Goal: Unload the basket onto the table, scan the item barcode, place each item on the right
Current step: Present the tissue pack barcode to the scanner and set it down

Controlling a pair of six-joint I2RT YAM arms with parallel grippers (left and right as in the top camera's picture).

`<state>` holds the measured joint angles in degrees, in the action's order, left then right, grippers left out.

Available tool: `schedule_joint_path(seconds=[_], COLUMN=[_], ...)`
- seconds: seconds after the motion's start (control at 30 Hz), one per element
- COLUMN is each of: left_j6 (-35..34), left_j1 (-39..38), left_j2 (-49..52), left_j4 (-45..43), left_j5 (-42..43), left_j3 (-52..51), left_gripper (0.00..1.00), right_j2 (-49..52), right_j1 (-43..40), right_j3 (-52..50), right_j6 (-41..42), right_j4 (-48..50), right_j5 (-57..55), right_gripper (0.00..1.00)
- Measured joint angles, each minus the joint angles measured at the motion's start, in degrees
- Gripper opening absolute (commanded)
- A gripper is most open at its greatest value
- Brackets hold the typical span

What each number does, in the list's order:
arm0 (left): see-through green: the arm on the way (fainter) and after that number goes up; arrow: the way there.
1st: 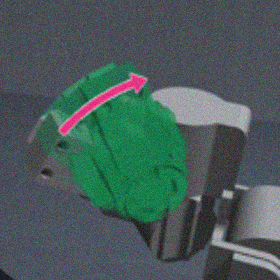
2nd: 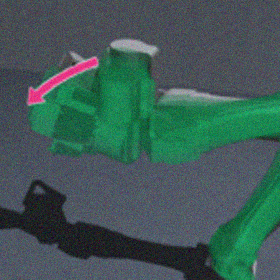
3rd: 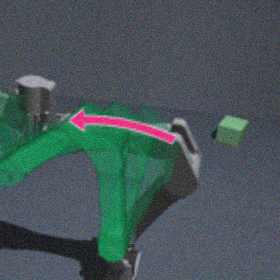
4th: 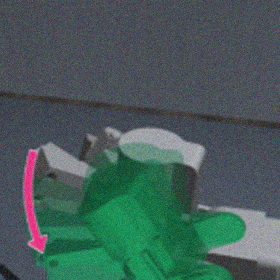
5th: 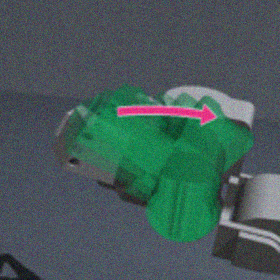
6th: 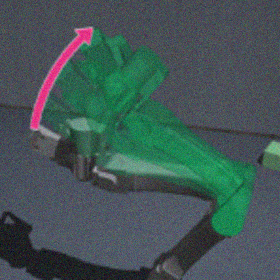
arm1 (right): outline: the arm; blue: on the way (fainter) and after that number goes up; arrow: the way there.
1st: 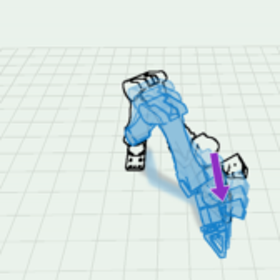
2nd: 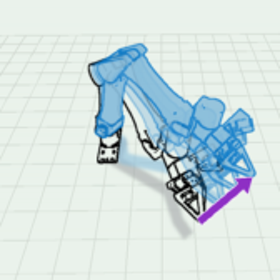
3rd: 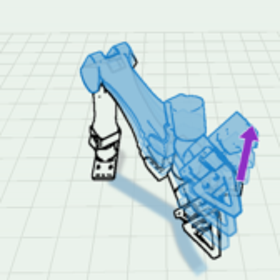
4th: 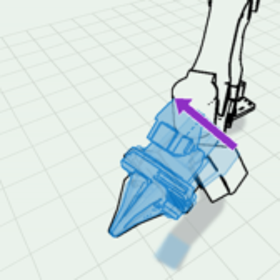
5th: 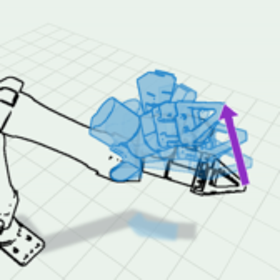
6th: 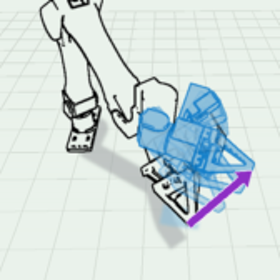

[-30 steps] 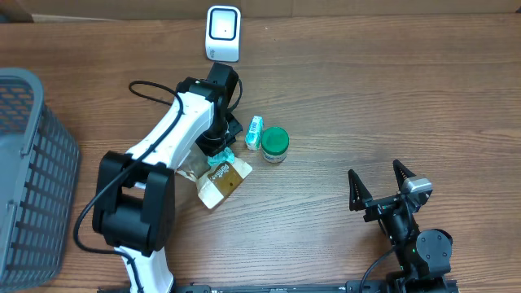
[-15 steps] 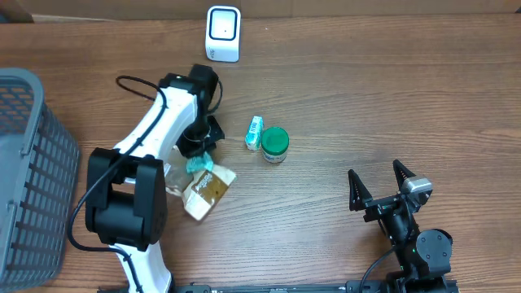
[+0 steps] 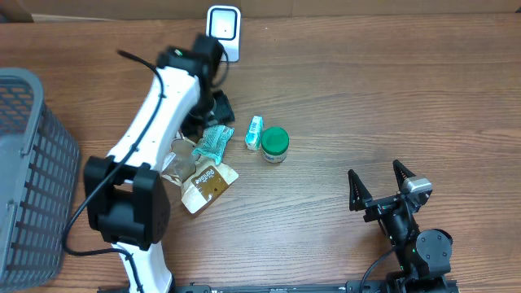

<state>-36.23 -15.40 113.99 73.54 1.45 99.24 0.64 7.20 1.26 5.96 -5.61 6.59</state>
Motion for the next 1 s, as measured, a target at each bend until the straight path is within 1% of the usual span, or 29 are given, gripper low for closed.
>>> schedule_joint_path(seconds=[0.03,0.13,0.2,0.27,0.37,0.43,0.47,0.6,0.67,0.77,0.93,1.0], left_j6=[0.44,0.85,0.9,0.9,1.09,1.11,1.16,1.18,0.59,0.28,0.66,1.25], left_j1=[1.77,7.19,12.39,19.06,29.9,39.82,43.04,55.08,59.19,62.99,67.32,68.72], left_j2=[-0.17,-2.38,-5.51,-9.57,-14.6,-16.83,-16.94,-15.39,-14.4,-13.16,-12.7,-12.68], left_j4=[4.61,12.83,15.89,17.44,18.23,17.14,16.11,12.46,11.54,8.24,0.87,-4.68], left_j5=[-0.44,-1.42,-2.69,-4.15,-6.01,-8.2,-8.92,-10.93,-11.91,-13.64,-16.9,-18.8], left_j3=[7.17,19.26,24.33,26.84,27.56,27.67,27.69,26.16,23.61,18.1,5.53,-0.46], left_gripper=[0.71,0.71,0.71,0.7,0.7,0.7,0.68,0.72,0.72,0.72,0.75,0.76], right_j2=[-0.04,-0.07,-0.07,-0.07,-0.07,-0.07,-0.04,-0.07,-0.07,-0.07,-0.07,-0.07], right_j1=[0.0,0.0,0.0,0.0,0.0,0.0,0.0,0.0,0.0,0.0,0.0,0.0], right_j3=[0.0,0.0,0.0,0.0,0.0,0.0,0.0,0.0,0.0,0.0,0.0,0.0], right_j6=[0.04,0.02,0.02,0.02,0.02,0.02,0.02,0.02,0.04,0.0,0.02,0.02], right_j4=[0.0,-0.07,0.0,-0.02,-0.02,-0.04,0.0,0.0,0.0,0.0,-0.02,0.0], right_j5=[0.0,0.02,0.02,0.02,0.02,0.02,0.02,0.0,0.0,0.0,0.0,0.0], right_gripper=[1.0,1.0,1.0,1.0,1.0,1.0,1.0,1.0,1.0,1.0,1.0,1.0])
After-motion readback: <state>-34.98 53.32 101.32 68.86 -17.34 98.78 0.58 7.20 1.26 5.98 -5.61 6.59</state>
